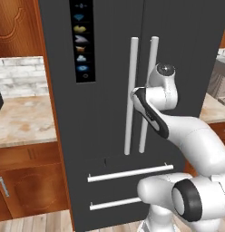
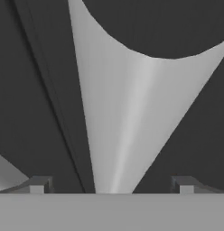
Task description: Open the fridge, grab two sodas, and place both sodas inside the bowl with ice on the dining counter.
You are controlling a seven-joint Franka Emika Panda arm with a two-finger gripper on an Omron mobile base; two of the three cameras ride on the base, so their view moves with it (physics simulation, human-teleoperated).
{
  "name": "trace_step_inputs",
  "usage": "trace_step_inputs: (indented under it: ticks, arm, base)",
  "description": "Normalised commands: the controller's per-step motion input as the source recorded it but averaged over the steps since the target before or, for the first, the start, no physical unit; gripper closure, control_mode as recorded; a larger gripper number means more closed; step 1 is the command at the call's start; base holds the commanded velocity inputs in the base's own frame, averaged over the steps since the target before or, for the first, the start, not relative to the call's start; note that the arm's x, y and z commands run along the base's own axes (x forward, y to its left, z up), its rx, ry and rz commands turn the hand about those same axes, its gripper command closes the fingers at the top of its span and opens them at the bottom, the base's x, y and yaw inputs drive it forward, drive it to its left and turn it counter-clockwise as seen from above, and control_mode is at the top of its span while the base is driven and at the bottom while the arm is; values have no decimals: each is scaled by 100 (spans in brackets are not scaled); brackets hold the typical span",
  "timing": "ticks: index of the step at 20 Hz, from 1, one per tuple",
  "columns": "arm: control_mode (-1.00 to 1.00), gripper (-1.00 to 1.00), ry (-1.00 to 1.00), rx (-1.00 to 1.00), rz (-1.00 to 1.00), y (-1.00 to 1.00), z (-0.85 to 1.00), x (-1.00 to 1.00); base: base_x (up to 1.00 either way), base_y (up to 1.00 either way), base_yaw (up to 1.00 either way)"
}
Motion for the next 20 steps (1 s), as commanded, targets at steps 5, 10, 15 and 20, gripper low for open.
trace_step_inputs:
  ticks: [5,10,15,20]
  arm:
    - [-100,-100,-2,0,0,0,-14,32]
    - [-100,100,-8,0,0,0,-30,33]
    - [-100,100,-2,0,1,-2,-21,37]
    - [-100,100,5,5,-9,-10,-1,-66]
  base:
    - [0,0,0]
    - [0,0,0]
    - [0,0,0]
    - [0,0,0]
